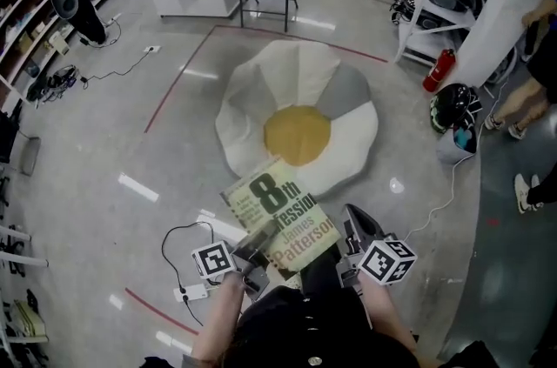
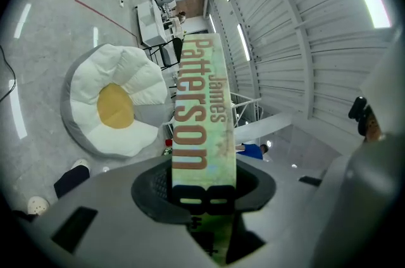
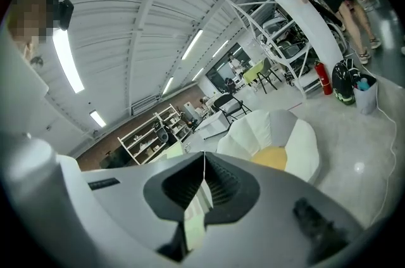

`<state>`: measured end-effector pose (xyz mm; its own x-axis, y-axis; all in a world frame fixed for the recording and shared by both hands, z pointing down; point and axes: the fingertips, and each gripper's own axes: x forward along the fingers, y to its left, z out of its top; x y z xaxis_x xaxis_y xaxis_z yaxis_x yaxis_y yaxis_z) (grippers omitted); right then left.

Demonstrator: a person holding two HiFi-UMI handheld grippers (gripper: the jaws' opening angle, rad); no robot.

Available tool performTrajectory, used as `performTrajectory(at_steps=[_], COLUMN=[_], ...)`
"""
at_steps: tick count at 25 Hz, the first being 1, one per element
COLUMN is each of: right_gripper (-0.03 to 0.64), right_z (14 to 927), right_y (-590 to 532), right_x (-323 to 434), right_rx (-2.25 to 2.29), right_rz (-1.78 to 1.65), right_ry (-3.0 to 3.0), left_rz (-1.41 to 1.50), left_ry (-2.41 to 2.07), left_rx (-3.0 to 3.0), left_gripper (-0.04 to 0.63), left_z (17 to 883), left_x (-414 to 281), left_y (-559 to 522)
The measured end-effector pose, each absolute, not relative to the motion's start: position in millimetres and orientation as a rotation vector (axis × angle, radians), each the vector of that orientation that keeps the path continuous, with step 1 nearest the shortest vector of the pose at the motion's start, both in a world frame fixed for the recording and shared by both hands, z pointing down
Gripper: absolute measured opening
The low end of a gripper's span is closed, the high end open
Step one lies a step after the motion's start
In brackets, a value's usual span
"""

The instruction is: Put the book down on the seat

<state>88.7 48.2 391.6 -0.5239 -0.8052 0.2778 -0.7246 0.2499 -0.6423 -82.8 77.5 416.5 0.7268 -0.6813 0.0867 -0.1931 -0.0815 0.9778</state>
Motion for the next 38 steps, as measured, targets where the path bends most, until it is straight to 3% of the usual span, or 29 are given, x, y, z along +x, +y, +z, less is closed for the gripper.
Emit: performTrajectory(at_steps=[26,38], right_gripper=[0.014,0.014], right_z=[424.1,462.0], right_y=[-182.6,-243.3], right_x=[143.6,146.0], right_rx=[-1.408,-1.313], right_rz=[-1.307,-1.405], right_ry=[2.392,2.489], left_rz=[-0.38,-0.202], left_ry=[-0.708,-0.72], left_rx=[1.523,1.606], left_gripper=[0.158,0.158], left_z=[448.4,487.0], left_x=[-12.5,-0.2], left_y=[-143.3,-211.3])
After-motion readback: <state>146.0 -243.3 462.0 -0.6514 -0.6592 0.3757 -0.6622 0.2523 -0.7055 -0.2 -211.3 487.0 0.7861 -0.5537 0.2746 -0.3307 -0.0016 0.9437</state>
